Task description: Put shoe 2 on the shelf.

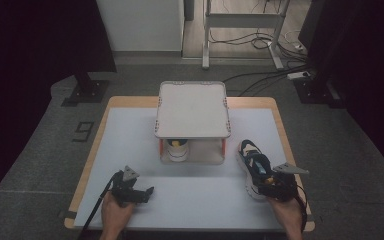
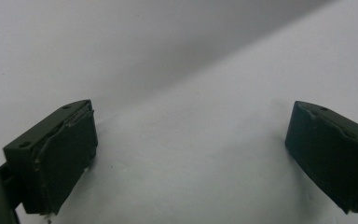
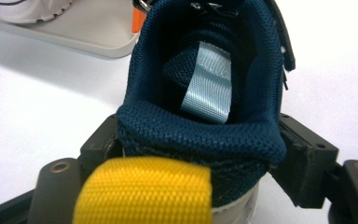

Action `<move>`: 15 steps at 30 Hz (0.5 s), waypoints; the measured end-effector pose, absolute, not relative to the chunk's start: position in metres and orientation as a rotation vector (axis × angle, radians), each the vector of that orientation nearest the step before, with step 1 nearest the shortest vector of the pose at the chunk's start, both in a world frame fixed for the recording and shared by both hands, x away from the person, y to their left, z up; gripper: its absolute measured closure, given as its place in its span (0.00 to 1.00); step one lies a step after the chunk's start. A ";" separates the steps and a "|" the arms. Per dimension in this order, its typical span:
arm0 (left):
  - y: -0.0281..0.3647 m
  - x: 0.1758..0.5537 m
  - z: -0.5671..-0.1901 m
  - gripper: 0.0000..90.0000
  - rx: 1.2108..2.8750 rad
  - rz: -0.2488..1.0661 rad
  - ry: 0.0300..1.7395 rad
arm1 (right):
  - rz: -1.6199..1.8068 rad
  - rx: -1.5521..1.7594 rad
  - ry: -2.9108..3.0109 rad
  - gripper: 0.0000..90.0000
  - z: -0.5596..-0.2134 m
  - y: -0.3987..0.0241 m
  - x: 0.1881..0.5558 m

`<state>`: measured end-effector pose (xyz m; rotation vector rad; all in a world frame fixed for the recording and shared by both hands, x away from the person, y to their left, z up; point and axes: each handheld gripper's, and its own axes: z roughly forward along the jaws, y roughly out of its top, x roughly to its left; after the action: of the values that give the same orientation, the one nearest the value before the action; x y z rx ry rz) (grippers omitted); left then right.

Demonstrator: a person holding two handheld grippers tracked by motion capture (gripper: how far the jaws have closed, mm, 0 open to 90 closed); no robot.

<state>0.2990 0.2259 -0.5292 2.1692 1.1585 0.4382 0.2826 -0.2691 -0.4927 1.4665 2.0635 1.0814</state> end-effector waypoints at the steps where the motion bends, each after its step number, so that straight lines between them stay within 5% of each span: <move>1: 0.226 0.299 -0.529 0.02 2.170 0.438 1.158 | 1.086 1.462 2.060 0.31 -0.492 -0.269 0.281; 15: 0.226 0.299 -0.529 0.02 2.170 0.438 1.158 | 1.111 1.364 2.079 0.32 -0.465 -0.265 0.245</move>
<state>0.2990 0.2259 -0.5292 2.1697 1.1584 0.4383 0.2445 -0.2646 -0.4653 1.3643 2.0792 1.1110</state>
